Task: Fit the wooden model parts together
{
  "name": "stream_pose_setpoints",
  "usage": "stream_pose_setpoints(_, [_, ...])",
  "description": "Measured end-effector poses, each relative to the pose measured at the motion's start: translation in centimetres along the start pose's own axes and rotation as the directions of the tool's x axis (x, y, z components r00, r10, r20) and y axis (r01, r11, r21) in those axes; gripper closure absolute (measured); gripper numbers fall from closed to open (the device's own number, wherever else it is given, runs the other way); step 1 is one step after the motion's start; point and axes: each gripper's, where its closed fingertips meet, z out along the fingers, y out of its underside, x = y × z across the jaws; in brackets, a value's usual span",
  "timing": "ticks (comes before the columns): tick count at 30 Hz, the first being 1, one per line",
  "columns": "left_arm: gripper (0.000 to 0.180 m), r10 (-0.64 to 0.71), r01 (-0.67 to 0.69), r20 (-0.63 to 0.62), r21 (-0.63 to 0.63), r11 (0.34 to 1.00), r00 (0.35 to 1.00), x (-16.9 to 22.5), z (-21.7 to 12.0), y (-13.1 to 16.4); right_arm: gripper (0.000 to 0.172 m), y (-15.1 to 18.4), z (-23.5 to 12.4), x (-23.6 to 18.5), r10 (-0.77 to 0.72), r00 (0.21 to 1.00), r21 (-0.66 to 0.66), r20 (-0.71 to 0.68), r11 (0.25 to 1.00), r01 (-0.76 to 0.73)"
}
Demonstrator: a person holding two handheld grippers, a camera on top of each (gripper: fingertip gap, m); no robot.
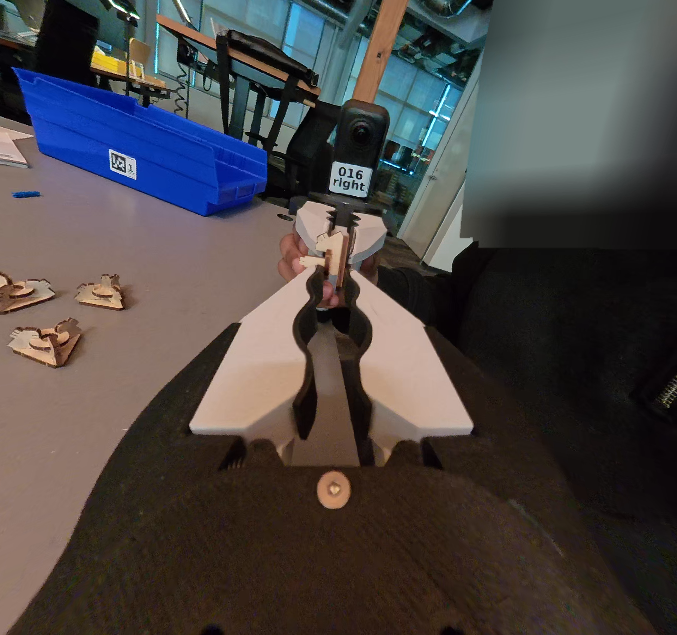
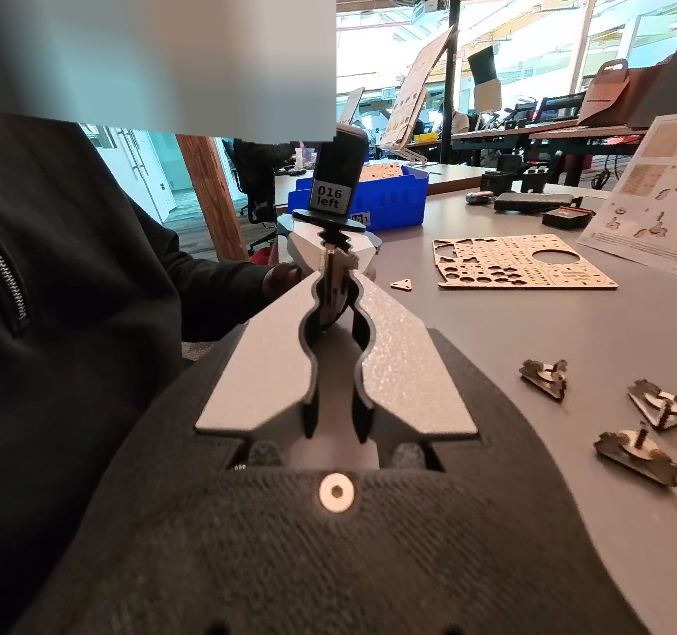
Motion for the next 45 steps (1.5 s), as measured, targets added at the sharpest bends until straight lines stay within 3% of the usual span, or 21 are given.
stream_pose_setpoints(4, [0.173, 0.044, -0.044, 0.028, -0.021, 0.999, 0.999, 0.0, 0.1, 0.2, 0.155, 0.3, -0.1, 0.2, -0.01, 1.0, -0.023, -0.017, 1.0, 0.01])
stream_pose_setpoints(6, [0.173, 0.05, -0.049, 0.028, -0.027, 0.998, 0.998, 0.0, 0.1, 0.3, 0.163, 0.6, -0.1, -0.1, -0.013, 1.0, -0.046, 0.006, 0.999, 0.013])
stream_pose_setpoints(11, [0.173, 0.035, -0.035, 0.038, 0.011, 0.999, 0.999, -0.3, -0.5, -0.3, 0.164, 0.4, 0.2, -0.1, 0.01, 1.0, -0.033, 0.016, 0.999, -0.009])
stream_pose_setpoints(18, [0.173, 0.054, -0.088, 0.256, 0.122, 0.989, 0.965, -3.8, -5.0, -3.0, 0.162, -0.5, 4.8, 3.3, 0.069, 0.997, -0.041, -0.033, 0.997, -0.07])
stream_pose_setpoints(22, [0.172, 0.017, -0.053, 0.256, 0.135, 0.989, 0.967, -3.9, -5.0, -2.7, 0.163, -0.9, 5.8, 4.1, 0.154, 0.988, 0.059, 0.001, 0.986, -0.154])
stream_pose_setpoints(25, [0.172, 0.03, -0.061, 0.252, 0.117, 0.991, 0.967, -3.5, -4.7, -2.3, 0.163, -0.4, 5.4, 3.8, 0.222, 0.974, 0.057, 0.037, 0.973, -0.224])
stream_pose_setpoints(29, [0.172, 0.021, -0.055, 0.222, 0.148, 0.987, 0.975, -2.9, -4.0, -2.6, 0.163, -0.4, 4.8, 3.2, 0.23, 0.972, 0.058, 0.048, 0.971, -0.233])
stream_pose_setpoints(34, [0.172, -0.072, 0.029, 0.17, 0.241, 0.97, 0.983, -3.3, -2.8, -3.2, 0.163, -1.5, 3.5, 3.4, 0.27, 0.959, 0.153, 0.086, 0.947, -0.281])
stream_pose_setpoints(45, [0.172, -0.083, 0.037, 0.17, 0.254, 0.966, 0.982, -3.4, -2.9, -3.3, 0.163, -1.6, 3.4, 3.9, 0.293, 0.952, 0.167, 0.085, 0.938, -0.304])
